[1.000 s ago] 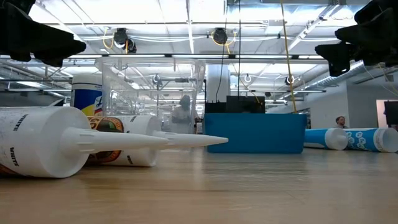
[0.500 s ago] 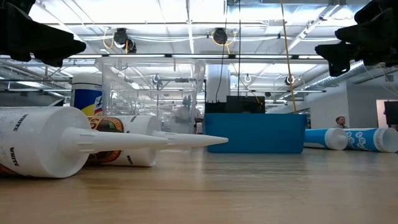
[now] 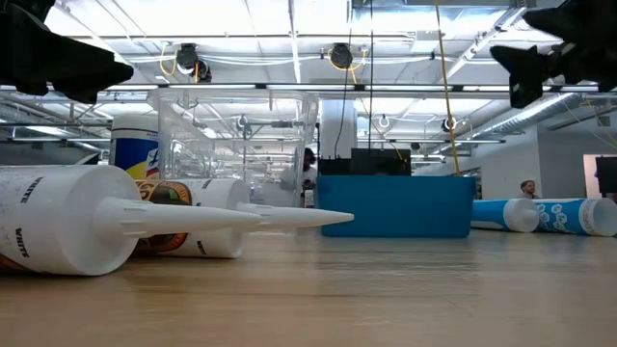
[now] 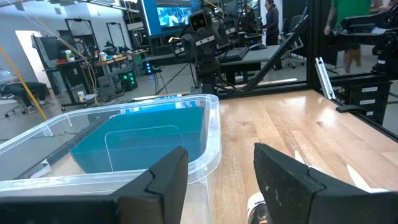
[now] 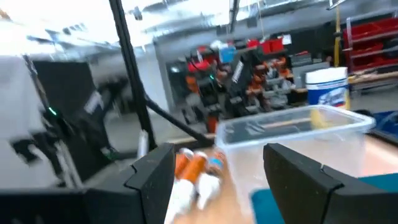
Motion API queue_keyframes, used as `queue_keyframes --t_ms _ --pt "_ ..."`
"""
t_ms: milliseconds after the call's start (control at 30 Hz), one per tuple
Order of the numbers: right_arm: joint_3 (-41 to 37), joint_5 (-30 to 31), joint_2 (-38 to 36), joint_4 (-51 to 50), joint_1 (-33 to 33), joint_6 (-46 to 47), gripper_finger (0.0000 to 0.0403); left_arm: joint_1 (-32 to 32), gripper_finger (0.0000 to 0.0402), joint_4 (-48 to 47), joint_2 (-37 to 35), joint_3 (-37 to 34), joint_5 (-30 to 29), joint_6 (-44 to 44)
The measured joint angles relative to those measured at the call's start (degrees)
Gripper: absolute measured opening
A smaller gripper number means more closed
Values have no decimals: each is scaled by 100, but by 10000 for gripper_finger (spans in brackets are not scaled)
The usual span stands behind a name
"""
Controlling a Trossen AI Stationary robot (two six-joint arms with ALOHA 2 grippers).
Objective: Pick & place silicon tubes, Sealant and Lysol wipes
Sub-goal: Put the left blue sealant into the transparent bin
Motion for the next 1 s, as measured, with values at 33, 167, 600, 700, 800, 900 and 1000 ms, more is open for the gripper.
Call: queue_keyframes --t_ms 33,167,600,700,800,900,1000 --pt "0 -9 2 137 0 19 226 0 186 1 0 0 0 0" --pt "0 -26 -2 514 0 127 226 0 186 1 -1 -1 -1 0" --pt "0 831 -2 523 -2 -518 226 0 186 -1 -1 -2 0 0" --pt "15 1846 49 648 -2 -1478 226 0 186 1 -1 0 -2 0" --pt "289 3213 425 322 -4 -1459 226 0 186 -2 -1 0 0 0" --pt "795 4150 1177 -577 -2 -940 226 0 186 1 2 -2 0 0" --pt "1408 4647 2143 -1602 -28 -329 226 0 186 5 0 -1 -1 0"
